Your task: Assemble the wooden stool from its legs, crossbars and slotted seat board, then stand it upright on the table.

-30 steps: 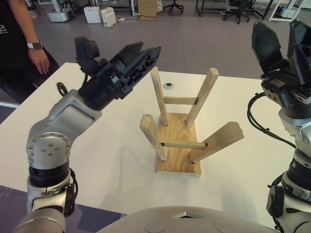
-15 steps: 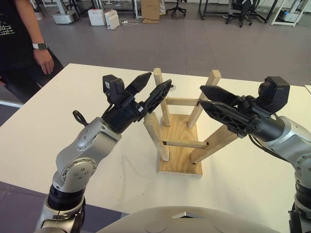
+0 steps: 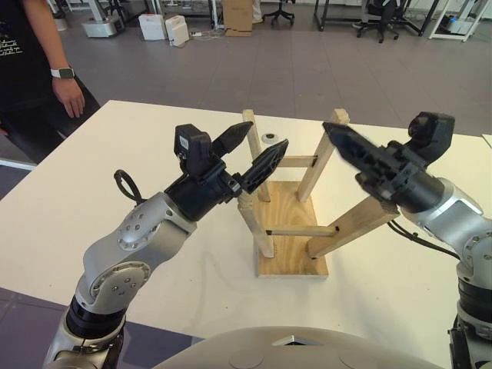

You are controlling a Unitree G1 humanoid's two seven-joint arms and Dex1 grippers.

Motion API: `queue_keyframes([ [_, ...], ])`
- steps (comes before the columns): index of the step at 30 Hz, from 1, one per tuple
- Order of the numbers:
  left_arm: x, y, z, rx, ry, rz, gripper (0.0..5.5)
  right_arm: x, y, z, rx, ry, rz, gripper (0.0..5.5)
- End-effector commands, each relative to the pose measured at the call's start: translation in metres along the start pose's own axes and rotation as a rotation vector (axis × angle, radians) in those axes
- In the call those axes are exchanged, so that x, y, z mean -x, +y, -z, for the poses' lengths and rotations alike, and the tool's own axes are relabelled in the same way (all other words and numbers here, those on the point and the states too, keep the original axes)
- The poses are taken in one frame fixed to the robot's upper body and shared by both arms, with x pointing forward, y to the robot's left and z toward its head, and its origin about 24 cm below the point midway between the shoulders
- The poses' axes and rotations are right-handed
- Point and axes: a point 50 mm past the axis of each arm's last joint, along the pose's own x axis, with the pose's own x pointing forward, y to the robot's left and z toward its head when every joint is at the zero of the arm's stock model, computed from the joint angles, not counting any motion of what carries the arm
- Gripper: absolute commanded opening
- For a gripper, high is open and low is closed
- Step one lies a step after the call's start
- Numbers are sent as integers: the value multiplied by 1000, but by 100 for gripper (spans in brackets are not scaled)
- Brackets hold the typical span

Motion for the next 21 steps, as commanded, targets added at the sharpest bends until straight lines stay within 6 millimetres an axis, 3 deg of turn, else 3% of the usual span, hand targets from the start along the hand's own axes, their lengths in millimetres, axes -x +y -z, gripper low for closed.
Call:
queue_keyframes([
  [1,10,12,-12,143,-87,-49,410,-3,11,-26,25,-50,-57,323],
  [4,14,16,-49,216,-295,-55,410,11,21,-28,22,-30,-81,323],
  [8,35,26,-71,214,-443,-140,410,50,19,-10,-26,112,34,323],
  [14,56,45,-68,200,-466,-254,410,95,22,20,-153,267,111,323],
  [18,59,47,-65,210,-477,-262,410,104,18,28,-119,406,149,323],
  [21,58,47,-64,218,-486,-255,410,103,8,27,4,538,181,323],
])
